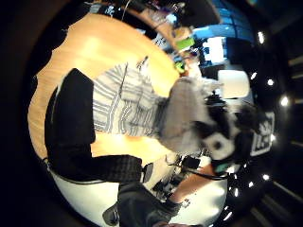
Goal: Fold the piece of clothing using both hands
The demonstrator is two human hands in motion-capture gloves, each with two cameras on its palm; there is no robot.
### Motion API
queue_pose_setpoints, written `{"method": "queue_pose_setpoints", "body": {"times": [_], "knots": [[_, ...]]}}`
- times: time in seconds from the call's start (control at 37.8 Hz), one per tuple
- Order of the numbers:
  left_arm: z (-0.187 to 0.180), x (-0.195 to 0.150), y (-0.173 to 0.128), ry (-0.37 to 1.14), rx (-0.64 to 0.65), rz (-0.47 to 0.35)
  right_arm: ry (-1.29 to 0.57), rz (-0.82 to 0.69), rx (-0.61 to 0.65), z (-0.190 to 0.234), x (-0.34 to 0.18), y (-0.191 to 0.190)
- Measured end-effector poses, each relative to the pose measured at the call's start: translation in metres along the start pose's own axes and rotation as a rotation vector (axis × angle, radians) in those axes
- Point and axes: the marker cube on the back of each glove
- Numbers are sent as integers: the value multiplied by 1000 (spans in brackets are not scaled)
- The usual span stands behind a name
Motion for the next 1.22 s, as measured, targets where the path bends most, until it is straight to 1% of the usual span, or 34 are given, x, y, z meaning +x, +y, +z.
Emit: {"method": "queue_pose_setpoints", "body": {"times": [0.05,0.11,0.13,0.19,0.26,0.34,0.45,0.56,0.61,0.69,0.87,0.98,1.08,1.14,1.22], "knots": [[-4,-14,-1,29,-31,-2,-54,-40,-105,22,-37,15],[-18,-31,7,12,-19,-16,-132,-68,-221,43,-76,40],[-25,-38,12,-1,-12,-24,-179,-78,-257,52,-90,48],[-33,-52,17,-16,-7,-39,-286,-108,-259,63,-107,52],[-36,-67,19,-15,-17,-61,-404,-149,-162,57,-110,46],[-35,-74,19,-6,-34,-80,-414,-147,-77,35,-99,43],[-22,-77,9,-10,-44,-102,-347,-124,-28,-2,-75,47],[-23,-65,17,-13,-67,-78,-313,-179,114,-35,-49,36],[-22,-60,16,-21,-75,-67,-318,-186,129,-42,-35,28],[-19,-51,15,-48,-85,-68,-308,-155,134,-49,-13,24],[-17,-33,16,-116,-110,-53,-297,-120,171,-52,18,30],[-16,-19,17,-141,-110,-30,-290,-95,166,-42,37,30],[-2,1,11,-181,-127,8,-279,-53,172,-27,71,30],[5,8,7,-198,-144,19,-272,-15,172,-26,84,40],[16,12,3,-215,-171,19,-263,75,113,-33,95,66]]}}
